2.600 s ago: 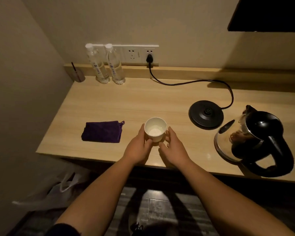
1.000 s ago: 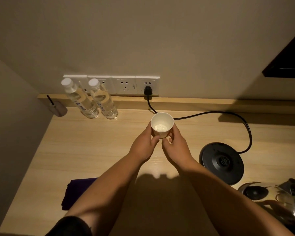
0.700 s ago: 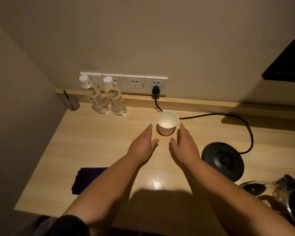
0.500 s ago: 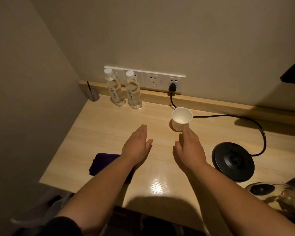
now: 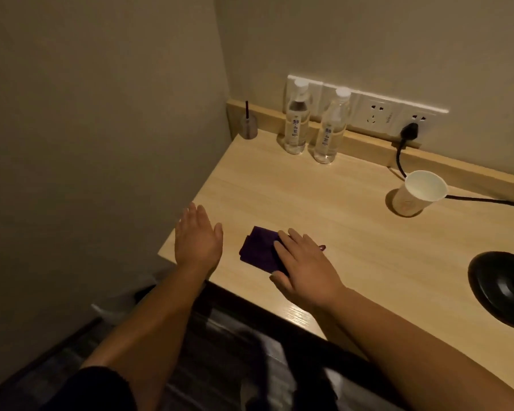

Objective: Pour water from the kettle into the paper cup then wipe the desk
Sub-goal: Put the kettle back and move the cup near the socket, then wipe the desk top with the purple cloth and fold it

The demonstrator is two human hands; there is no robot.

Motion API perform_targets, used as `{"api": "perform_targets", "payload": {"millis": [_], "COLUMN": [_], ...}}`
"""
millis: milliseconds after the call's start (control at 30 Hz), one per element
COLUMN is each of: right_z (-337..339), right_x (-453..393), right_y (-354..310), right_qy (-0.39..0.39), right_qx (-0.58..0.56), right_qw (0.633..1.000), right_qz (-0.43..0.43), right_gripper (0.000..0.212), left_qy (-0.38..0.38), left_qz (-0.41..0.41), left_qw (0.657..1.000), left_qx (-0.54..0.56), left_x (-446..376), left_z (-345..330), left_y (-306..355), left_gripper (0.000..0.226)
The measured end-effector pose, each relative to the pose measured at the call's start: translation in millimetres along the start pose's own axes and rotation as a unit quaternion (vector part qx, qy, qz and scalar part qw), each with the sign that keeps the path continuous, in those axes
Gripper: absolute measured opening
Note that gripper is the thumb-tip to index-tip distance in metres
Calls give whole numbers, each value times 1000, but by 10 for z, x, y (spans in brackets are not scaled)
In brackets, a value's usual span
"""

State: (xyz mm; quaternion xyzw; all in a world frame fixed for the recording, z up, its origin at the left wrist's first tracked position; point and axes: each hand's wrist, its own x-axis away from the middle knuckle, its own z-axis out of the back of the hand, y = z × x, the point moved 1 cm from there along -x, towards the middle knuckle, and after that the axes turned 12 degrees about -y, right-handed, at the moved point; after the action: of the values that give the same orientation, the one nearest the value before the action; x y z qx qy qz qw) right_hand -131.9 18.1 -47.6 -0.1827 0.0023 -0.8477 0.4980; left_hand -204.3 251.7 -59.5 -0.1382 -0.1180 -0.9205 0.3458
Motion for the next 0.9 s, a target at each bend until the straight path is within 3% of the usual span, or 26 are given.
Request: {"api": "perform_targets", "payload": {"millis": [200,433,567,667,733,767,867,900], "right_z": [-360,-526,-707,-571,-288,-134,262,423], "right_x": [-238,83,487,482,422,367,49,-118], "right_y": [-179,-397,-654,-683,-654,-608,-380,-286], "right_qy": [-40,-20,19,64,64,55,17,22], "right_qx": [56,40,27,-113,-336,-448,-741,-785], "right_qw": [998,999,997,989,940,889,651,599], "right_qz": [-4,29,69,66,-18,-79,-164,-158], "right_gripper": [77,91,54,45,44,45,30,27], "left_qy": [-47,-38,-25,-22,-19,-13,7,9], "left_qz": [94,89,82,85,88,88,87,86], "left_qw": [994,991,991,991,991,992,991,992], "left_qx": [34,96,100,98,94,94,98,97], "left_x": [-345,-365,-356,-358,-358,-354,-344,-345], "left_z": [-149,-233,-201,-191,-203,-205,-204,-207], "left_y": [-465,-526,-508,-505,-511,-513,-508,-508], "left_gripper": [73,76,74,72,72,72,70,70]}}
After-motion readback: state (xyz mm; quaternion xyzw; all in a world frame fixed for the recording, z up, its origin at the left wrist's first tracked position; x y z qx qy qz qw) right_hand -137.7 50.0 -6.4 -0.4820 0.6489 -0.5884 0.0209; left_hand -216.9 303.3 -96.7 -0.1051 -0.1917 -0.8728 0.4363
